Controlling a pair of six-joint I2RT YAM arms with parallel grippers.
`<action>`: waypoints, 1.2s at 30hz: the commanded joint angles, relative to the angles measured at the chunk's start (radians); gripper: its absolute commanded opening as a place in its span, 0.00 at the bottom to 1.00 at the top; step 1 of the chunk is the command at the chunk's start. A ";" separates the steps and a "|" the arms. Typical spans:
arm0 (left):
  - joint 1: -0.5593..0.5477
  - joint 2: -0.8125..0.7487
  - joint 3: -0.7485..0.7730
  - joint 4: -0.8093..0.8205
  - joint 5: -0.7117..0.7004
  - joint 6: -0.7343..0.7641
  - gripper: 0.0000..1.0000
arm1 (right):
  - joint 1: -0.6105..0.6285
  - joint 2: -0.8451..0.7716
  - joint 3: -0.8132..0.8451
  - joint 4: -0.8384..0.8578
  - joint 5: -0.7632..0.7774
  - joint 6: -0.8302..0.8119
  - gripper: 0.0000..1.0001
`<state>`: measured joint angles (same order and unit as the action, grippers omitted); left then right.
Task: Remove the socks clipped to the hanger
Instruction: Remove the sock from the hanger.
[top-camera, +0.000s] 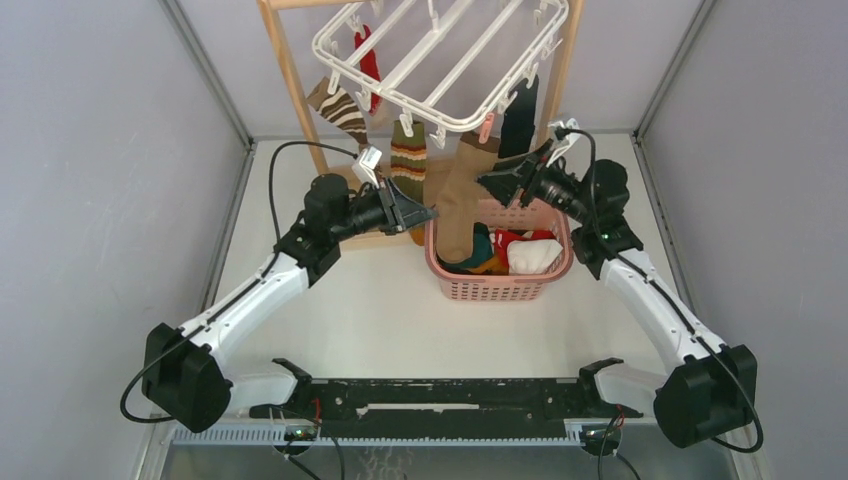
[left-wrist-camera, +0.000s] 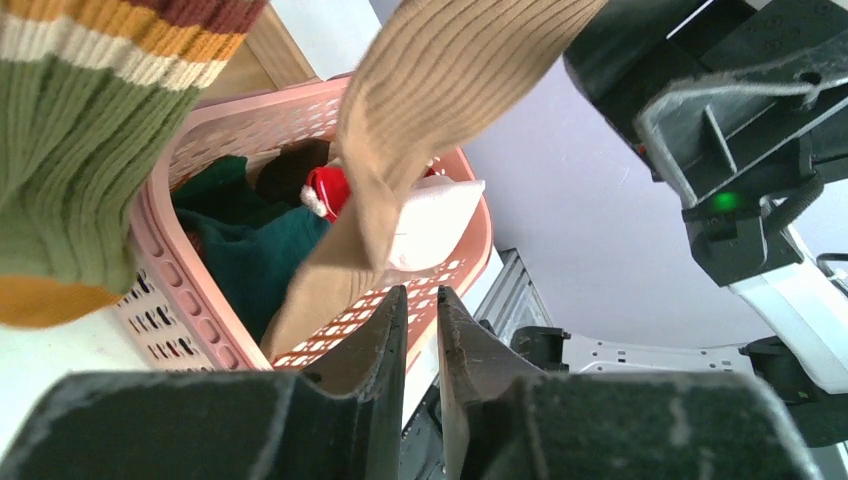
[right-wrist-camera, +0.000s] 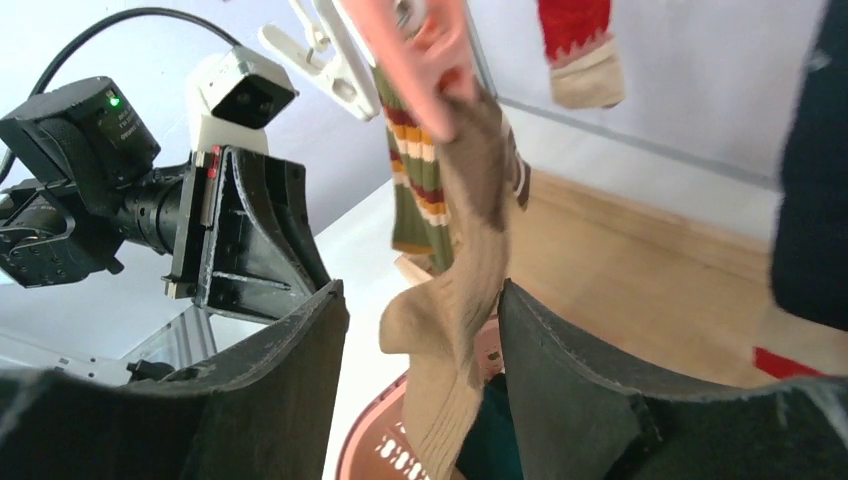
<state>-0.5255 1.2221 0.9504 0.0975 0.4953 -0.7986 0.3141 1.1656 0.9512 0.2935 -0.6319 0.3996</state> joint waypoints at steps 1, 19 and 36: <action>0.011 0.000 0.041 0.065 0.056 -0.034 0.21 | -0.071 0.005 0.011 0.172 -0.083 0.022 0.64; 0.042 0.001 0.024 0.062 0.072 -0.022 0.26 | -0.099 0.145 -0.003 0.225 -0.161 -0.039 0.62; 0.044 -0.028 0.017 0.032 0.059 0.010 0.72 | 0.012 0.243 -0.121 0.290 -0.075 -0.035 0.27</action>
<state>-0.4873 1.2285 0.9504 0.1093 0.5457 -0.8085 0.3103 1.4139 0.8177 0.5068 -0.7181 0.3447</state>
